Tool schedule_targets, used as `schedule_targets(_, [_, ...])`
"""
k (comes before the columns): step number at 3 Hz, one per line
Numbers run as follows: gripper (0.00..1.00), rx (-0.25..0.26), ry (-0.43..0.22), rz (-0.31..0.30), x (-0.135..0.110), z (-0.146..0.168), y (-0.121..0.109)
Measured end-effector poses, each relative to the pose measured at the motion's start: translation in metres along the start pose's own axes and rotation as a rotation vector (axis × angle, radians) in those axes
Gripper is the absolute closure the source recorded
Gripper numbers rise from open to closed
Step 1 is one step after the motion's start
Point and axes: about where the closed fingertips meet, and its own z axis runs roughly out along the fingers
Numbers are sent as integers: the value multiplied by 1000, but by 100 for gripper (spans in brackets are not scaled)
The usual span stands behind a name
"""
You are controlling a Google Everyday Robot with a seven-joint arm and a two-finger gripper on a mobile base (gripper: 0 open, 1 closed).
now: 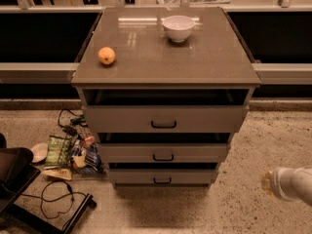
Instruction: Close middle drawer
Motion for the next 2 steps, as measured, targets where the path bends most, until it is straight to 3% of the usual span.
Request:
schedule_targets(1, [100,-43,134,-49,-5,-61,38])
schedule_targets(2, [81,-19,261,-69,-15,-122,61])
